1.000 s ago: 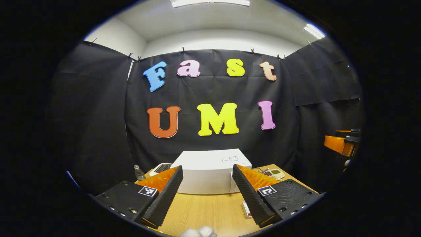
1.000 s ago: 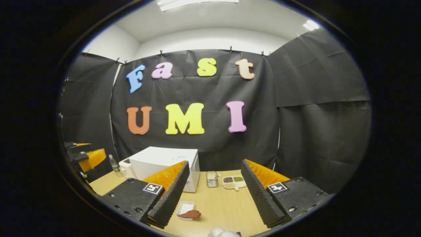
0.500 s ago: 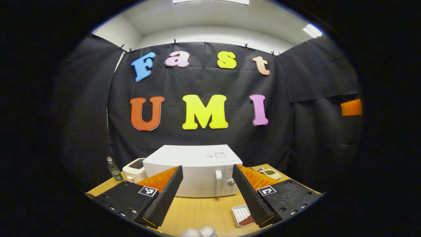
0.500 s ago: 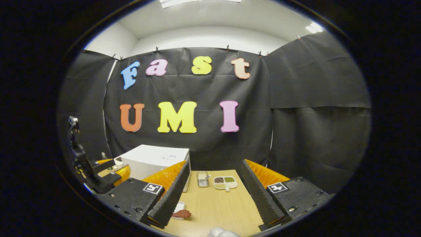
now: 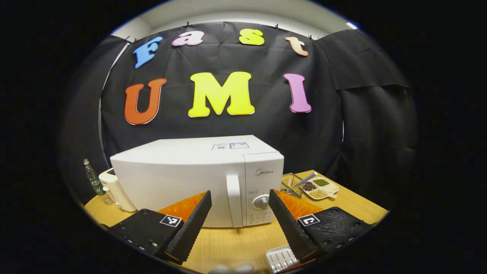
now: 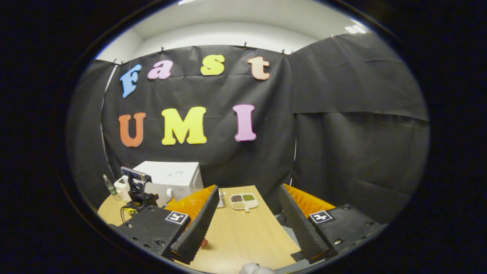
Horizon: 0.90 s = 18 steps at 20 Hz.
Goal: Open the microwave oven with the left hand, put the food in, and close the microwave oven.
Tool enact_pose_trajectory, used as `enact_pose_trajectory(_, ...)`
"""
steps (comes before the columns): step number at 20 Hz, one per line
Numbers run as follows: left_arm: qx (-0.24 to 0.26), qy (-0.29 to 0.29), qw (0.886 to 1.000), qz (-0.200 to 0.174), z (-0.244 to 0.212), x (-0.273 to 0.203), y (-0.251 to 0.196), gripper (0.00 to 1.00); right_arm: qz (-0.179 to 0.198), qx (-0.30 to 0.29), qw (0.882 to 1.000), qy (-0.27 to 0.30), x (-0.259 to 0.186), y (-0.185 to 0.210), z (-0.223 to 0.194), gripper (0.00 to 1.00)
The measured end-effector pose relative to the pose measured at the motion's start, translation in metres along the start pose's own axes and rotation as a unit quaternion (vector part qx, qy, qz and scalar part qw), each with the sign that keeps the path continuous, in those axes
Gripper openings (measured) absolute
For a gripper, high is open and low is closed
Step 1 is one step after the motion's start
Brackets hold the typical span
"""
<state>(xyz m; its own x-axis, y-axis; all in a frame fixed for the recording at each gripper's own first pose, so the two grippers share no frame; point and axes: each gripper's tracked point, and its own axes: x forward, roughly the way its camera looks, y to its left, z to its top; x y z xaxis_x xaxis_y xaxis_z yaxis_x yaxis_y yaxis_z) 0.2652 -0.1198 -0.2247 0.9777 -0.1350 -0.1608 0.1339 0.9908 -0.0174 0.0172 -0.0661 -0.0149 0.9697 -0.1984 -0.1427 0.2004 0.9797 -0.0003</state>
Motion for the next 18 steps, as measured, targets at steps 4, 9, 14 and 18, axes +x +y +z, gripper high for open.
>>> enact_pose_trajectory(4, 0.002, 0.023, 1.000, 0.005, -0.026, 0.034, -0.006, 0.95, -0.024, 0.005, 1.000, 0.012, -0.004, -0.016, -0.006, 0.92)
enact_pose_trajectory(9, 0.005, 0.028, 1.000, -0.010, -0.034, 0.049, -0.016, 0.96, -0.037, -0.008, 0.999, 0.020, -0.012, -0.028, -0.011, 0.92)
enact_pose_trajectory(14, -0.007, 0.032, 0.999, -0.015, -0.035, 0.051, -0.017, 0.94, -0.036, 0.001, 0.999, 0.033, -0.011, -0.036, -0.018, 0.92)
enact_pose_trajectory(18, -0.018, 0.038, 0.999, -0.031, -0.036, 0.049, -0.017, 0.88, -0.033, 0.000, 0.999, 0.035, -0.016, -0.038, -0.020, 0.92)
